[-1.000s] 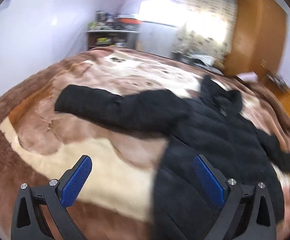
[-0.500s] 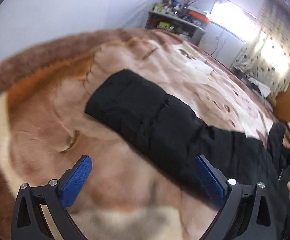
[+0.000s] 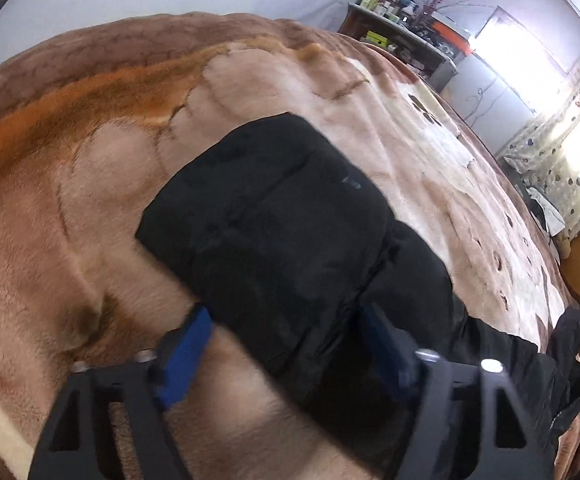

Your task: Fold large clothes

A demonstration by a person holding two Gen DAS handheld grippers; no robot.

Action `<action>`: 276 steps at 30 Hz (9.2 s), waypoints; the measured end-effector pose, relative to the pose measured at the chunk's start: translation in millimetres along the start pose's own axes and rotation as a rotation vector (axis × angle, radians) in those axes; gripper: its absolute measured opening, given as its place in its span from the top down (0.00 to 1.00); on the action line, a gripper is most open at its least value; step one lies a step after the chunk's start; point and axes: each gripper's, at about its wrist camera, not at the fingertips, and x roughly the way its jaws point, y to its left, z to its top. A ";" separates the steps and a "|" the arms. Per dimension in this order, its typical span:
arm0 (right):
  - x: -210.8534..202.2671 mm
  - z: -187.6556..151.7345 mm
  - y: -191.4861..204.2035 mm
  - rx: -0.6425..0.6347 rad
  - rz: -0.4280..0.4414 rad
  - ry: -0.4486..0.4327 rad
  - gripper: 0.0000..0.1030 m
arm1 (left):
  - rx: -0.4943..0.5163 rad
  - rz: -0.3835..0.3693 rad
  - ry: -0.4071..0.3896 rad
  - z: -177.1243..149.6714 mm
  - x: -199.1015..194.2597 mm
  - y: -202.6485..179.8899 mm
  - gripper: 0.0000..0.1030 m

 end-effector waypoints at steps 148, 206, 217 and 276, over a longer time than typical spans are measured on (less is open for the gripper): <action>-168.7 -90.2 -474.3 0.823 -0.600 -0.170 0.34 | 0.840 -0.394 0.227 -347.2 -188.3 -309.3 0.08; -22.5 59.8 -166.6 0.172 0.193 -0.052 0.93 | 0.622 -0.527 0.295 -266.4 -166.0 -267.9 0.08; -11.6 30.6 -163.6 0.152 0.317 0.037 0.41 | 0.661 -0.547 0.330 -261.7 -162.0 -306.6 0.08; -13.5 37.3 -252.9 0.244 -0.055 -0.008 0.38 | 0.649 -0.298 0.190 -243.8 -122.0 -323.7 0.92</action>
